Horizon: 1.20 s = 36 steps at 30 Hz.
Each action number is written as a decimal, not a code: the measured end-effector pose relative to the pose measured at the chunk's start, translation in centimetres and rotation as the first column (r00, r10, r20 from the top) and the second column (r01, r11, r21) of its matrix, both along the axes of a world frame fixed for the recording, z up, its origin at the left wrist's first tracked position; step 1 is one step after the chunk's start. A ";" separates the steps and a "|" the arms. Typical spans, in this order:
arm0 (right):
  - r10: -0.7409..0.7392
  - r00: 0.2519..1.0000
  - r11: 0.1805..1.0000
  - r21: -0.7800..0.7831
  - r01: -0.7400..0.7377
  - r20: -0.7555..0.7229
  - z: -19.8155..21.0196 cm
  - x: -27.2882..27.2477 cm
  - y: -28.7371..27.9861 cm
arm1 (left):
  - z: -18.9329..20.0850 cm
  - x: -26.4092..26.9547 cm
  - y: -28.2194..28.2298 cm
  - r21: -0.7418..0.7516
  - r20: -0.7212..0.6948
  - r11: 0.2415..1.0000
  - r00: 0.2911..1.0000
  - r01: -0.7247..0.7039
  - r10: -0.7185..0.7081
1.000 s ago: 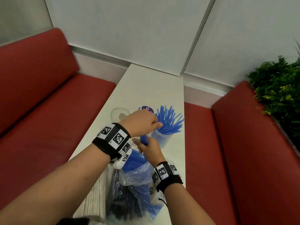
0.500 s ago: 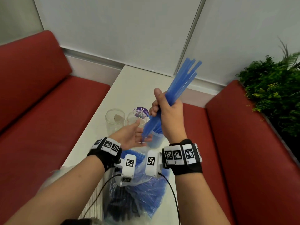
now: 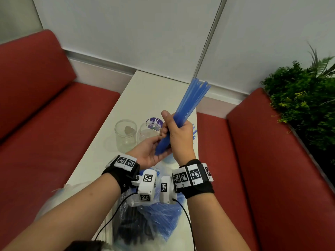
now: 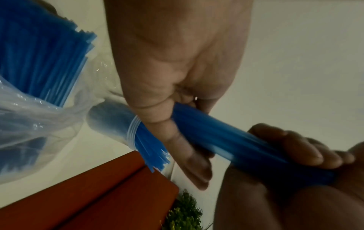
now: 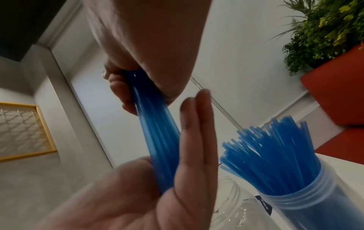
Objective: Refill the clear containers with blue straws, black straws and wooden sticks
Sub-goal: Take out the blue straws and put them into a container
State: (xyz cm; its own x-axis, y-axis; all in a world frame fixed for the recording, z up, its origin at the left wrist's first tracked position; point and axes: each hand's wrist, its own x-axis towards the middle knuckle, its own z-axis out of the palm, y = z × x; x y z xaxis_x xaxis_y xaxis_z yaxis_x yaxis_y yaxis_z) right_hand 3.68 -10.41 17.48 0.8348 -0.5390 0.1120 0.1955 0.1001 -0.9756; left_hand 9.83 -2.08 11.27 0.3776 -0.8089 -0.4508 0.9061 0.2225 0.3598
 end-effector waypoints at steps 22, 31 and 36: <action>0.110 0.994 0.994 0.000 -0.110 -0.023 -2.7 1.6 -1.7 | -6.4 1.2 1.4 0.377 0.026 0.923 0.995 0.079 -0.096; -0.196 0.975 0.968 -0.177 0.175 -0.104 -2.9 4.0 -9.1 | -9.4 1.7 1.6 0.828 0.553 0.526 0.120 -0.197 -0.825; -0.292 0.954 0.942 -0.196 0.272 -0.077 -3.5 5.4 -10.3 | -11.1 0.0 0.9 0.895 0.199 0.309 -0.333 -0.321 -0.922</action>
